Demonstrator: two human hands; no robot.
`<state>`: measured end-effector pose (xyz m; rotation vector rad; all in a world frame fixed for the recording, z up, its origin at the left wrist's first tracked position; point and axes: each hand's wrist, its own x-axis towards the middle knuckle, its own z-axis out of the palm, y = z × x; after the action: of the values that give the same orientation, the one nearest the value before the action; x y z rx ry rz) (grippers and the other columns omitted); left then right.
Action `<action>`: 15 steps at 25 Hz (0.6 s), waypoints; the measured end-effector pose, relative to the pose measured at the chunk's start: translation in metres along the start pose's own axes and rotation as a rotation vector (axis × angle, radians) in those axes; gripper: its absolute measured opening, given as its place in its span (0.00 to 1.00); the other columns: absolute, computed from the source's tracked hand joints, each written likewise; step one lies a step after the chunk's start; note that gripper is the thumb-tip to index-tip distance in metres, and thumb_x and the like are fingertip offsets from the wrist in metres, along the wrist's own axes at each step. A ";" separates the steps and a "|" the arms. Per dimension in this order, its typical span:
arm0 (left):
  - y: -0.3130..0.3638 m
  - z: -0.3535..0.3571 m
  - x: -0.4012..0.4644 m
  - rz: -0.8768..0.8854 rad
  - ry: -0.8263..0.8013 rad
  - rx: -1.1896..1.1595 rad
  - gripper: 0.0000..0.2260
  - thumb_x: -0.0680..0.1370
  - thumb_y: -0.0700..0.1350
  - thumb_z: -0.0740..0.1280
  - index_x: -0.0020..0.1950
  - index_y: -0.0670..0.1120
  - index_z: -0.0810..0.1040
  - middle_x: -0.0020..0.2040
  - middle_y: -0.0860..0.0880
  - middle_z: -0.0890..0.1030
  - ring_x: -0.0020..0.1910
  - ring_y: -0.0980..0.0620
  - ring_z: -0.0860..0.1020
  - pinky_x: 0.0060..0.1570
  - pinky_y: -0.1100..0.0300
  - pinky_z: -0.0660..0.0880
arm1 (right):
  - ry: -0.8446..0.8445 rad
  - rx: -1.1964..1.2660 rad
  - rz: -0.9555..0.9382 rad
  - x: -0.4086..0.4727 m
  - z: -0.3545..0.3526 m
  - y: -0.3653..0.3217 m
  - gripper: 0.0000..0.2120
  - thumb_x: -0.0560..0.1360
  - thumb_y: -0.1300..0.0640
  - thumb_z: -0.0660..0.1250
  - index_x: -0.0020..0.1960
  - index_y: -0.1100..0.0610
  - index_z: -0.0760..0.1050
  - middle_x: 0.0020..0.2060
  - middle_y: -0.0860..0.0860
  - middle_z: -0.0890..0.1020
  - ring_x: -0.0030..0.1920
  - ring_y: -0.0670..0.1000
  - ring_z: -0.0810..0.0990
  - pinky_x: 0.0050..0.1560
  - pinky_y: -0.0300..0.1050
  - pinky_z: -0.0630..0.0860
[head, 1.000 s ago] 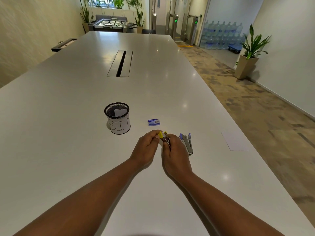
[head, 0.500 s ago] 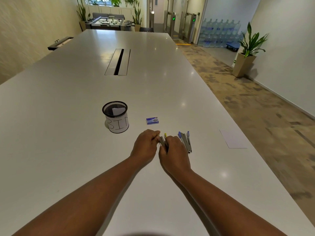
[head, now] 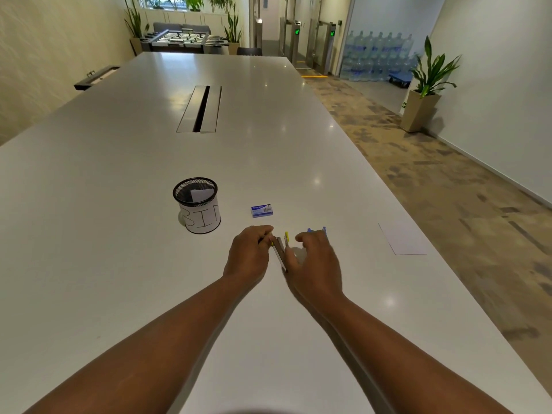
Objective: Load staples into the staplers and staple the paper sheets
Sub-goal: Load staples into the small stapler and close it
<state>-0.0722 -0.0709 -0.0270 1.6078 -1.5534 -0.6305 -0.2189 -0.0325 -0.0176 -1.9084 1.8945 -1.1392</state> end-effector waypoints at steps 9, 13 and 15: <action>0.005 -0.005 -0.010 0.154 0.065 -0.047 0.07 0.81 0.38 0.65 0.56 0.43 0.82 0.54 0.48 0.78 0.52 0.51 0.77 0.52 0.63 0.73 | -0.084 -0.131 0.171 0.022 -0.028 0.036 0.09 0.75 0.52 0.70 0.53 0.53 0.75 0.46 0.50 0.79 0.48 0.56 0.77 0.44 0.48 0.72; 0.022 -0.002 -0.016 0.178 0.095 -0.062 0.09 0.81 0.37 0.64 0.58 0.43 0.82 0.55 0.49 0.78 0.57 0.46 0.76 0.56 0.57 0.71 | -0.062 0.133 0.295 0.024 -0.036 0.039 0.03 0.77 0.57 0.69 0.46 0.53 0.75 0.38 0.48 0.80 0.39 0.53 0.79 0.41 0.48 0.75; 0.043 0.004 -0.015 0.124 0.071 -0.173 0.10 0.82 0.40 0.64 0.61 0.45 0.80 0.57 0.51 0.78 0.56 0.47 0.78 0.56 0.55 0.75 | -0.079 0.478 0.448 0.027 -0.045 0.034 0.04 0.77 0.57 0.70 0.51 0.54 0.79 0.39 0.48 0.82 0.39 0.50 0.78 0.41 0.43 0.75</action>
<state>-0.1018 -0.0543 0.0033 1.3801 -1.4908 -0.6160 -0.2774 -0.0464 0.0008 -1.1870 1.6895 -1.2037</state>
